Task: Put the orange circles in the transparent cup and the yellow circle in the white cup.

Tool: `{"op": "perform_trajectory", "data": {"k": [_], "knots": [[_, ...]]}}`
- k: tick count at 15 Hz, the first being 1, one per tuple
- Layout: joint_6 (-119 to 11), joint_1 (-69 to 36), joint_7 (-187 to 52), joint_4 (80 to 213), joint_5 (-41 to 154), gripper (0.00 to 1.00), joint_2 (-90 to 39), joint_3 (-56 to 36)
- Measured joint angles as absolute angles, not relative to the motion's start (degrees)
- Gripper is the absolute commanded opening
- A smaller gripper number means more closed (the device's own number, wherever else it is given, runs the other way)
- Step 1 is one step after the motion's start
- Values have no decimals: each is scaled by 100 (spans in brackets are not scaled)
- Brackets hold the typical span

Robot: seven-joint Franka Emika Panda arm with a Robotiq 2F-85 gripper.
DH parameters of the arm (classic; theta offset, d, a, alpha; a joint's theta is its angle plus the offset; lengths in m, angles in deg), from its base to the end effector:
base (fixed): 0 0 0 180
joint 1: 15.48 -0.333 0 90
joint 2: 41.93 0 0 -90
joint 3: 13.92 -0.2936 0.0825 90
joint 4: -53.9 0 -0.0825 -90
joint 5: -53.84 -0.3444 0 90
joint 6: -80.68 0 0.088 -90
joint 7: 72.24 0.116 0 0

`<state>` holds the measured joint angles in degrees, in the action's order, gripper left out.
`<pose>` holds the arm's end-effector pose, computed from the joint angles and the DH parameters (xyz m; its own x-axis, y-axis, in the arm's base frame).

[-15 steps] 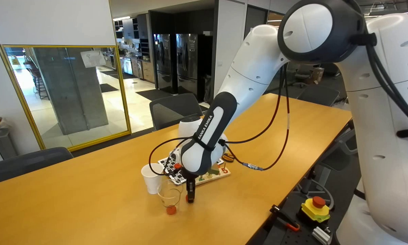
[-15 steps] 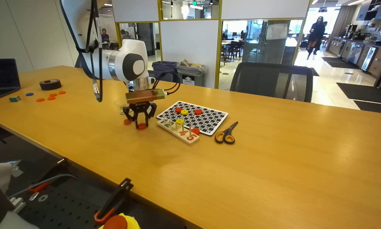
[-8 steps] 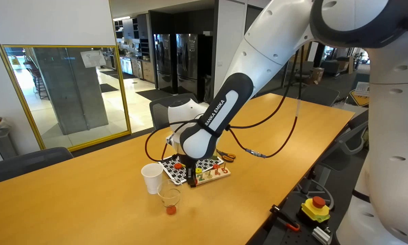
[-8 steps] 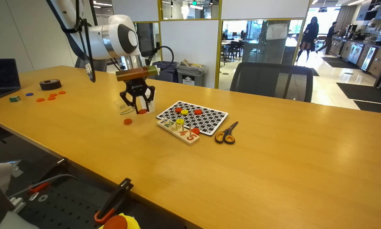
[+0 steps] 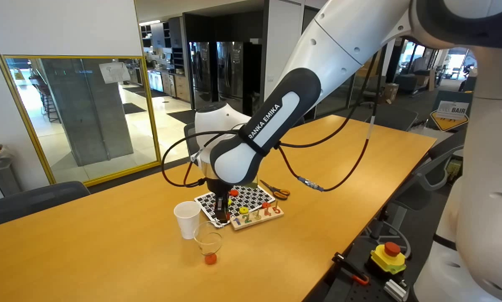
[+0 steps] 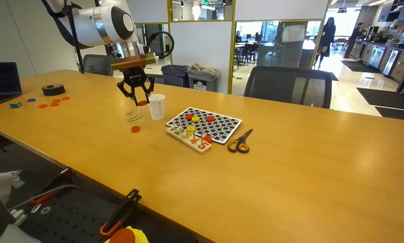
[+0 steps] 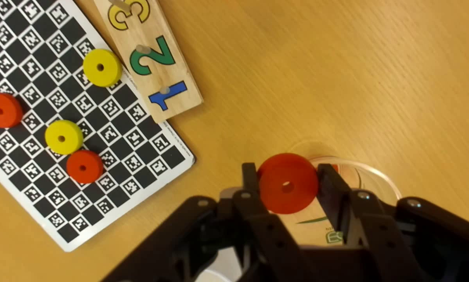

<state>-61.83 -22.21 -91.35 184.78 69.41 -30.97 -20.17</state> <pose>0.4910 0.1133 0.2714 0.7174 0.6949 -0.0486 0.6939 -0.7067 0.1378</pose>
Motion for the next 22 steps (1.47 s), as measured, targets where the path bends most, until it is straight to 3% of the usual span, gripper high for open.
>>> {"op": "perform_trajectory", "data": {"k": [9,10,11,12,16,17,22], "knots": [[-6263,-2208,-9848,18318,5979,17,-2946,-2286],[-6264,-2204,-9896,18302,5951,24,-2911,-2288],[-6265,-2199,-9943,18288,5925,67,-2878,-2290],[-6265,-2192,-9986,18272,5902,69,-2842,-2293],[-6265,-2128,-10154,18198,5746,97,-2734,-2327],[-6265,-2109,-10166,18175,5738,100,-2721,-2329],[-6262,-1995,-10024,17969,5807,100,-2719,-2245]]}}
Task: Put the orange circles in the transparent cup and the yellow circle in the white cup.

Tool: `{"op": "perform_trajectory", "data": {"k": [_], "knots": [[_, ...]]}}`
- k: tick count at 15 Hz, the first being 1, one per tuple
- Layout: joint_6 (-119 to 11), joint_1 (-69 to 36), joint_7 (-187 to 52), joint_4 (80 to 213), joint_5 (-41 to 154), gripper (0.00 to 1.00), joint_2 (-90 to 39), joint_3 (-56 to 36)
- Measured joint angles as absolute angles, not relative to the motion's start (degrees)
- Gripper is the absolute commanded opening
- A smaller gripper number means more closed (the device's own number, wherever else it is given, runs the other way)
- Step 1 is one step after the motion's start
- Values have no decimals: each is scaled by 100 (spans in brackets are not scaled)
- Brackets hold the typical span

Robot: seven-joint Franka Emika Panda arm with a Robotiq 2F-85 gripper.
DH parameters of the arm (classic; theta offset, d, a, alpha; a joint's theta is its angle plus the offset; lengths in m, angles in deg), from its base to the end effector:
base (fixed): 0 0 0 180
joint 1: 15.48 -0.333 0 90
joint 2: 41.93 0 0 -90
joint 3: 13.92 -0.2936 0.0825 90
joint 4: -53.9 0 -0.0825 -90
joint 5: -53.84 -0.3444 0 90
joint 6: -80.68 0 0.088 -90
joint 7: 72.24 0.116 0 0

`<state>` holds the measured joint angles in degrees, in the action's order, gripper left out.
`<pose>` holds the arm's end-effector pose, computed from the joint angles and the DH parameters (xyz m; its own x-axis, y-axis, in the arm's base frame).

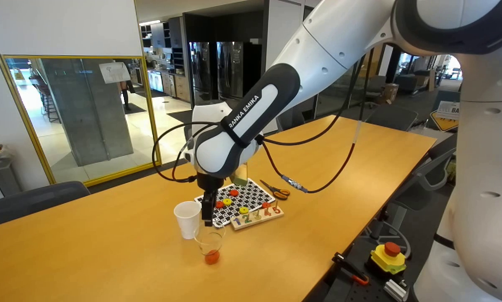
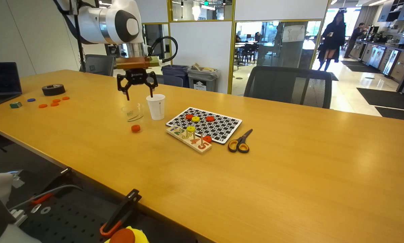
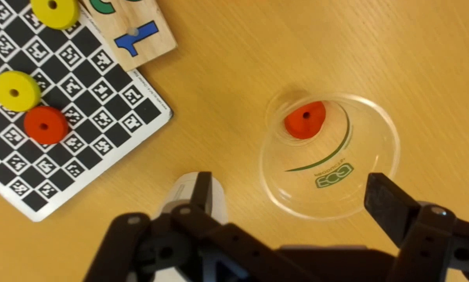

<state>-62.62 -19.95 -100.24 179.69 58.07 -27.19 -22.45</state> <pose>0.5172 0.1192 0.2724 0.7183 0.6945 0.0414 0.6937 -0.7195 0.0326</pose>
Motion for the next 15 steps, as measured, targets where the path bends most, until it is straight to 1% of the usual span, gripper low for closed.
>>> {"op": "perform_trajectory", "data": {"k": [8,15], "knots": [[-6462,-1857,-8211,17751,6192,100,-2544,-1456],[-6839,-1734,-6646,17588,6072,100,-1798,-1013]]}}
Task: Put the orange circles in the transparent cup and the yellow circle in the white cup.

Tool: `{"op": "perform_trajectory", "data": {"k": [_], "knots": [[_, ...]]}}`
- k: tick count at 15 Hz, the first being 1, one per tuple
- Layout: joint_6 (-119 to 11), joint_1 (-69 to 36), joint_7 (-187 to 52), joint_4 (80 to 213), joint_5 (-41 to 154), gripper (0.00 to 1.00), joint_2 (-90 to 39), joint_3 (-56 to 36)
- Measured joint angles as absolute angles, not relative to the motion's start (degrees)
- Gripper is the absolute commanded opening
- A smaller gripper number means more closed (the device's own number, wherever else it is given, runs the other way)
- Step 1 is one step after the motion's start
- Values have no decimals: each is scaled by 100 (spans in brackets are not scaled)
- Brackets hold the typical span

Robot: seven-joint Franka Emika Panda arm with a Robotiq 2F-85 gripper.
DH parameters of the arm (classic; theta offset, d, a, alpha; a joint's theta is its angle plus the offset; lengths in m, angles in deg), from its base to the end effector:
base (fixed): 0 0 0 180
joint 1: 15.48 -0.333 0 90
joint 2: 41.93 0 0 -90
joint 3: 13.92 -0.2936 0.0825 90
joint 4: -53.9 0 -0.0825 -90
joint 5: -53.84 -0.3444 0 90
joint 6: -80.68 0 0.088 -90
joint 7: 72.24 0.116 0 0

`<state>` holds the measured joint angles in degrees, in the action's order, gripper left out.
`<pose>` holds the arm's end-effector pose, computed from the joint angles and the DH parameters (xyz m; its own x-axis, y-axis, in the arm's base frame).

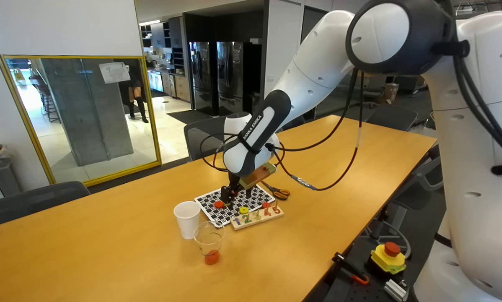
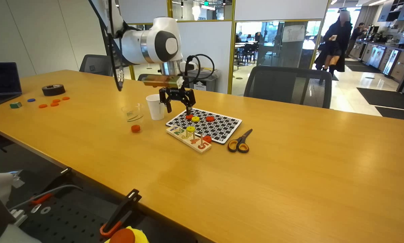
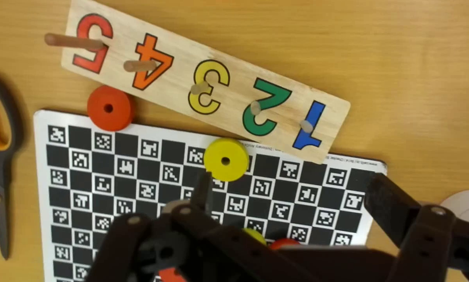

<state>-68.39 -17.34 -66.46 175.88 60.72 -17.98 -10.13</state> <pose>0.5498 -0.0166 0.2181 0.9980 -0.0241 0.0585 -0.0293 -0.9957 0.0884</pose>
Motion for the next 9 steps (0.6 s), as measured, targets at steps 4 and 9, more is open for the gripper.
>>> {"op": "perform_trajectory", "data": {"k": [4,9], "knots": [[-7160,-1620,-6310,17406,5582,100,-1348,-1007],[-7501,-1527,-6052,17183,5241,100,-968,-991]]}}
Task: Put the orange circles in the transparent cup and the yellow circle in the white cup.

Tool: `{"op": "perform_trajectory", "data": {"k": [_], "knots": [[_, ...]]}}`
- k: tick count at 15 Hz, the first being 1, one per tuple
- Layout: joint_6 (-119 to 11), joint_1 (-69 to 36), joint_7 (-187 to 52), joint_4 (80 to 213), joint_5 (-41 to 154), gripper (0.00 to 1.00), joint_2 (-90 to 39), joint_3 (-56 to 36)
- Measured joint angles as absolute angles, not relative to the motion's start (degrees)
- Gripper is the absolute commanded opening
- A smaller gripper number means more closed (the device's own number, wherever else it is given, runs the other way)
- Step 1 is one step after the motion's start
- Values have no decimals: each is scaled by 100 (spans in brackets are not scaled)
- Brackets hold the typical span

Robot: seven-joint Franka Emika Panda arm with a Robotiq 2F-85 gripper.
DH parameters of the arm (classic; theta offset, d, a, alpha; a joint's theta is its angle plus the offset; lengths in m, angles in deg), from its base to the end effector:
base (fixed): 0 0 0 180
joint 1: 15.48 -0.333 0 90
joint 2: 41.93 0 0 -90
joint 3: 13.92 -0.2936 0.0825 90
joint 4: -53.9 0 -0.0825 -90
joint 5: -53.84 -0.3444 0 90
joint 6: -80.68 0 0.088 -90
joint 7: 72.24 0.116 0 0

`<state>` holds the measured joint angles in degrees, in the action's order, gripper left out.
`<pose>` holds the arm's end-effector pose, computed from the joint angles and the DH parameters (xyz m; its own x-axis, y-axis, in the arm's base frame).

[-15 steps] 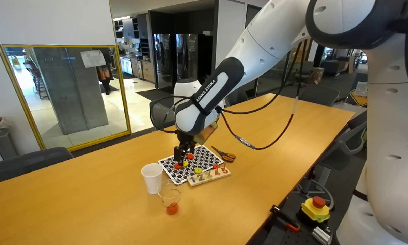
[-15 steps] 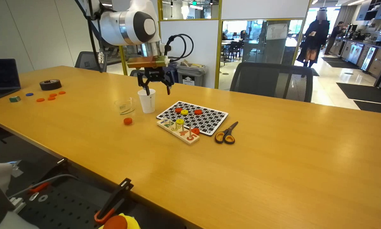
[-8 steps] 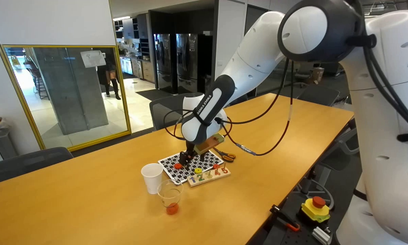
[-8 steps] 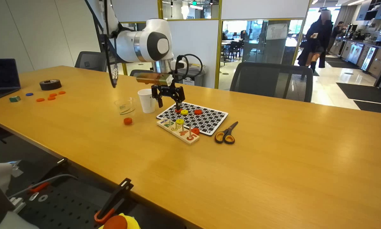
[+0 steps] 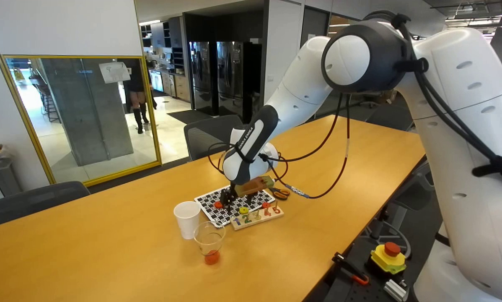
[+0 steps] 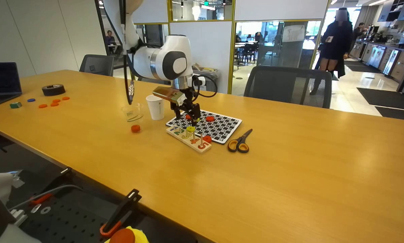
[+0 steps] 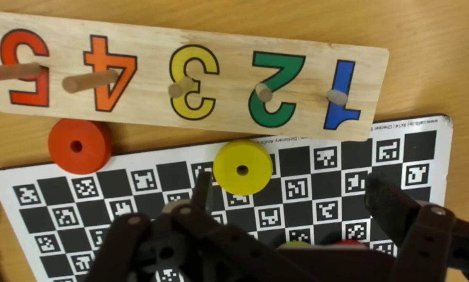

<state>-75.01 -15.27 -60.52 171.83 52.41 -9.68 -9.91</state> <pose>0.5666 -0.0425 0.1733 0.9540 -0.2822 0.1008 -0.2841 -0.9588 0.0045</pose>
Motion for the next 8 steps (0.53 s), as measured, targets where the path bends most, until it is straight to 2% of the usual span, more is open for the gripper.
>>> {"op": "perform_trajectory", "data": {"k": [8], "knots": [[-7653,-1522,-5749,17062,5210,100,-766,-872]]}}
